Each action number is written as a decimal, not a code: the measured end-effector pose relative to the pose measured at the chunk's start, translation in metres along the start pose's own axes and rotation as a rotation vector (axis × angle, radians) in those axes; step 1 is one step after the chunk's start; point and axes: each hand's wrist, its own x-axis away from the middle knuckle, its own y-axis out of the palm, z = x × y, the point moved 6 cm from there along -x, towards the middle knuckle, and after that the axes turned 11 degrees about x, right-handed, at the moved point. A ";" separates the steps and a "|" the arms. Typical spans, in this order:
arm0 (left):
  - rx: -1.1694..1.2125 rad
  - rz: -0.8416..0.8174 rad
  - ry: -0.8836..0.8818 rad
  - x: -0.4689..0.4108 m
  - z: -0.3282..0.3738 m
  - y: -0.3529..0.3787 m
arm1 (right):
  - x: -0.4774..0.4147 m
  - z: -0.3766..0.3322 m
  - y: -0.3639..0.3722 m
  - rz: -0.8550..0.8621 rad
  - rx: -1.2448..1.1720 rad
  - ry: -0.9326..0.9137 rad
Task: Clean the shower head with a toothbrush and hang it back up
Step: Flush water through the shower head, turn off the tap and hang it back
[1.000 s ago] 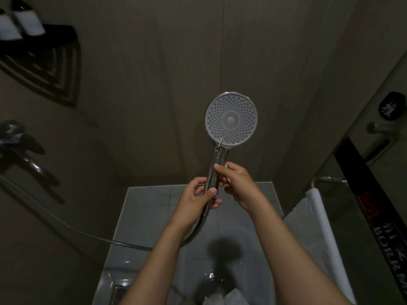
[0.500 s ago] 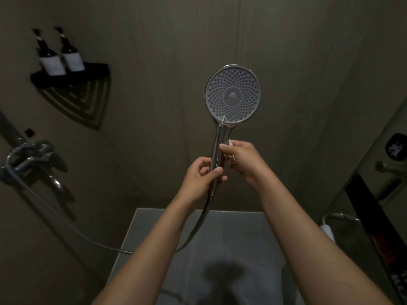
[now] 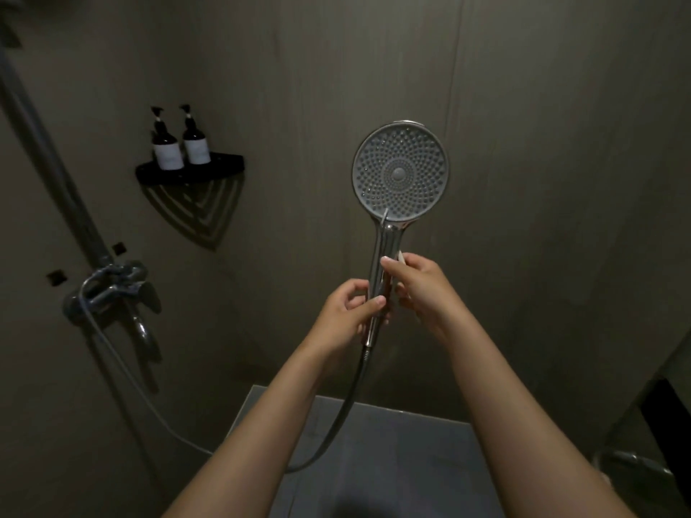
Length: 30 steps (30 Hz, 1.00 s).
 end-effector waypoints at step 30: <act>0.059 0.428 0.028 -0.068 0.017 -0.370 | -0.193 0.042 0.368 -0.267 0.124 -0.145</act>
